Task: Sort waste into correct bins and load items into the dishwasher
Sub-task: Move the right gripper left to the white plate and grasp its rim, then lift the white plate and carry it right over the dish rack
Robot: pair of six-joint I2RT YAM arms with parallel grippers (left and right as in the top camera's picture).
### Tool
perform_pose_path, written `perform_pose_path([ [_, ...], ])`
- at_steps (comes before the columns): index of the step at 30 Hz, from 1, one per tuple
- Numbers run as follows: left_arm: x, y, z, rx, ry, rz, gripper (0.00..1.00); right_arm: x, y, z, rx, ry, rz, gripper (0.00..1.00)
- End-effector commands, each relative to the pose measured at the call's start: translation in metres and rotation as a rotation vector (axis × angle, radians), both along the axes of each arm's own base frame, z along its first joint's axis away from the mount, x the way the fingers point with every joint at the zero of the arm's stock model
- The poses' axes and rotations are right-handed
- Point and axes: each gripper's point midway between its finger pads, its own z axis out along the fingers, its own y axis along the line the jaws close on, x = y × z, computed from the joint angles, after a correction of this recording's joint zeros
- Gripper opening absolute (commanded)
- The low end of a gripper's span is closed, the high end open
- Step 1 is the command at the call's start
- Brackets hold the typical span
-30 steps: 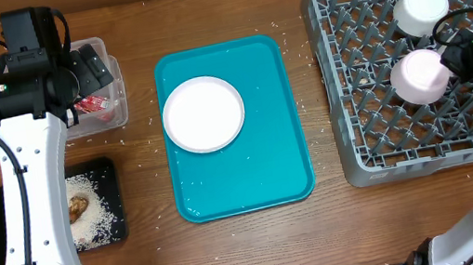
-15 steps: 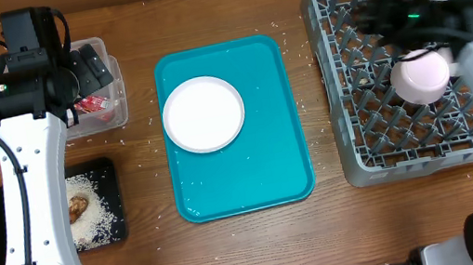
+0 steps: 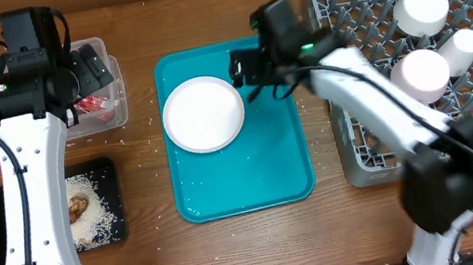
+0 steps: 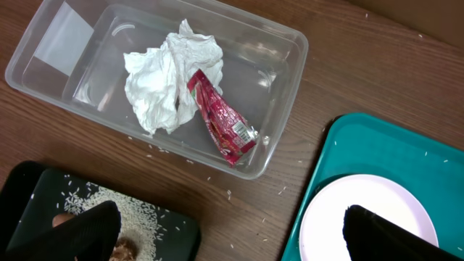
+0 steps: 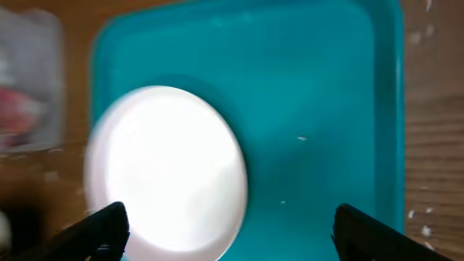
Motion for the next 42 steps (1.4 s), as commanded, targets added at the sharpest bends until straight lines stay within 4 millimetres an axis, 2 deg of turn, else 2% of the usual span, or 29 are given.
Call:
perform_pose_path([
  [1, 0.001, -0.001, 0.007, -0.007, -0.021, 0.005, 1.00, 0.005, 0.000, -0.049, -0.085, 0.059, -0.104, 0.91],
  [4, 0.001, -0.001, 0.007, -0.007, -0.021, 0.005, 1.00, -0.007, 0.011, -0.090, -0.123, 0.132, -0.084, 0.85],
  [6, 0.001, -0.001, 0.007, -0.007, -0.021, 0.005, 1.00, -0.012, 0.016, -0.099, -0.134, 0.148, -0.069, 0.84],
  [9, 0.001, -0.001, 0.007, -0.007, -0.021, 0.005, 1.00, -0.016, 0.025, -0.099, -0.132, 0.142, -0.050, 0.77],
  [10, 0.001, -0.001, 0.007, -0.007, -0.021, 0.005, 1.00, -0.017, 0.029, -0.099, -0.129, 0.137, -0.041, 0.67],
  [19, 0.001, -0.001, 0.007, -0.007, -0.021, 0.006, 1.00, -0.020, 0.027, -0.100, -0.161, 0.133, -0.044, 0.13],
  [21, 0.001, -0.001, 0.007, -0.007, -0.021, 0.005, 1.00, -0.020, 0.028, -0.096, -0.154, 0.134, -0.043, 0.06],
  [23, 0.001, -0.001, 0.007, -0.007, -0.021, 0.005, 1.00, -0.018, 0.025, -0.083, -0.146, 0.134, -0.057, 0.04],
  [27, 0.001, -0.001, 0.007, -0.007, -0.021, 0.005, 1.00, 0.001, 0.007, -0.030, -0.119, 0.089, -0.127, 0.04],
  [30, 0.001, -0.001, 0.007, -0.007, -0.022, 0.005, 1.00, 0.020, -0.024, 0.020, -0.119, 0.017, -0.207, 0.04],
  [32, 0.001, -0.001, 0.007, -0.007, -0.021, 0.005, 1.00, 0.033, -0.060, 0.061, -0.148, -0.058, -0.285, 0.04],
  [33, 0.001, -0.001, 0.007, -0.007, -0.021, 0.005, 1.00, 0.042, -0.092, 0.090, -0.192, -0.124, -0.335, 0.04],
  [34, 0.001, -0.001, 0.007, -0.007, -0.021, 0.006, 1.00, 0.045, -0.108, 0.104, -0.218, -0.157, -0.361, 0.04],
  [36, 0.001, -0.001, 0.007, -0.007, -0.021, 0.005, 1.00, 0.049, -0.157, 0.141, -0.313, -0.245, -0.451, 0.04],
  [39, 0.001, -0.001, 0.007, -0.007, -0.021, 0.005, 1.00, 0.045, -0.233, 0.182, -0.477, -0.342, -0.633, 0.04],
  [42, 0.001, -0.001, 0.007, -0.007, -0.021, 0.005, 1.00, 0.040, -0.285, 0.193, -0.634, -0.352, -0.716, 0.04],
])
